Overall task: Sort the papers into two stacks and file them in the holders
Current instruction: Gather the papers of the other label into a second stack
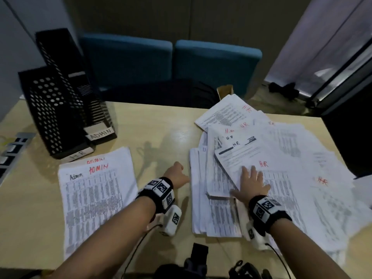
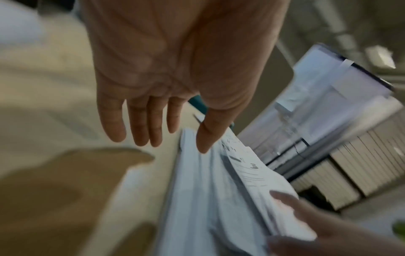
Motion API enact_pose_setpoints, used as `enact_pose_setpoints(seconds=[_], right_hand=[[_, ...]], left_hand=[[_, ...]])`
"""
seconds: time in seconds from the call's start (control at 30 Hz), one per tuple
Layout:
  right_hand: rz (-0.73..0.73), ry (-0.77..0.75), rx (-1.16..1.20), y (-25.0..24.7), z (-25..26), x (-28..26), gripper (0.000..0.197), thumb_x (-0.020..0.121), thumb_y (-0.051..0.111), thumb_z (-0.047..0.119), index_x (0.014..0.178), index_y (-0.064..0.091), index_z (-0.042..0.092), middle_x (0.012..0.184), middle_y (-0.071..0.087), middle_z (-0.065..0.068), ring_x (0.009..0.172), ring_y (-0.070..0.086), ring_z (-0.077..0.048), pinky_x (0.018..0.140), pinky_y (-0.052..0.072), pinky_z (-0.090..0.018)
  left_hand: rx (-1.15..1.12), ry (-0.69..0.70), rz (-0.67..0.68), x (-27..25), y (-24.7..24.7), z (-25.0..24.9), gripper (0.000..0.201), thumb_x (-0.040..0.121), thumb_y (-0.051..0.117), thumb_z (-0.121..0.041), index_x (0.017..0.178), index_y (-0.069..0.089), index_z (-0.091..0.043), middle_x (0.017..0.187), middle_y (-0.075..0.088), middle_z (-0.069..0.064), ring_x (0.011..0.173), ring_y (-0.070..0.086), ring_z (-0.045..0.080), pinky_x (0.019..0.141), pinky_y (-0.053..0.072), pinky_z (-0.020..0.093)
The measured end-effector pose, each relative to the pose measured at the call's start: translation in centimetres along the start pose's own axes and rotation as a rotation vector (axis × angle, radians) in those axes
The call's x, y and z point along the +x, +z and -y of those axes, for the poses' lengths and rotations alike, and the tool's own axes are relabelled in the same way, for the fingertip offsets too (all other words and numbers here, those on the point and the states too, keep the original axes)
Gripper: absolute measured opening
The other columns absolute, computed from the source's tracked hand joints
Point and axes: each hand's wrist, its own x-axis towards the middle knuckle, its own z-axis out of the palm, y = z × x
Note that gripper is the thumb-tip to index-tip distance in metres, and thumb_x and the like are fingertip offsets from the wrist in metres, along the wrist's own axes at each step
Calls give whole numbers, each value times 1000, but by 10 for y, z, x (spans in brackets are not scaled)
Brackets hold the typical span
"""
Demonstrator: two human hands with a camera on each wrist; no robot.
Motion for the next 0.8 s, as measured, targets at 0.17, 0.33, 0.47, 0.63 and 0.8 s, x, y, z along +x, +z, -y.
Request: enact_pose_setpoints(seconds=[0.17,0.33,0.47,0.63,0.8], right_hand=[[147,32,132,12,-34,14,118,75,62,67,152,-15,22,160,-22,-10,148,-11,-38,110,22,-68],[204,-6,144,16,-31,16,122,75,61,68,151,-21,19,156,-30,-15,145,-18,-43,110,16,-68],[222,-48,161,13,-19,18,124,73,61,70,151,-21,19,156,-31,-16,145,-19,-43,111,14,-68],[240,-125,207,4,12,22,124,72,62,71,151,-20,20,157,-29,-15,145,-19,-41,109,14,-71],[262,-213,265,2,46,21,123,73,64,67,151,-20,20,157,-27,-13,146,-19,-38,108,12,-71]], left_hand=[[-312,-121,26,20,56,-22,66,61,79,-37,118,58,-10,117,67,7,103,64,23,87,54,35],[-389,-224,-161,21,70,-32,41,77,73,-8,116,63,-1,114,69,12,104,65,30,80,52,29],[-390,-257,-287,22,49,-19,28,85,60,-5,111,66,-2,105,69,12,89,63,29,72,48,27],[-366,-352,-432,19,8,17,29,86,63,-7,114,65,2,116,68,20,103,65,35,74,46,29],[-379,-400,-580,14,-2,29,52,84,63,-5,132,42,-2,132,54,20,119,53,38,94,47,40]])
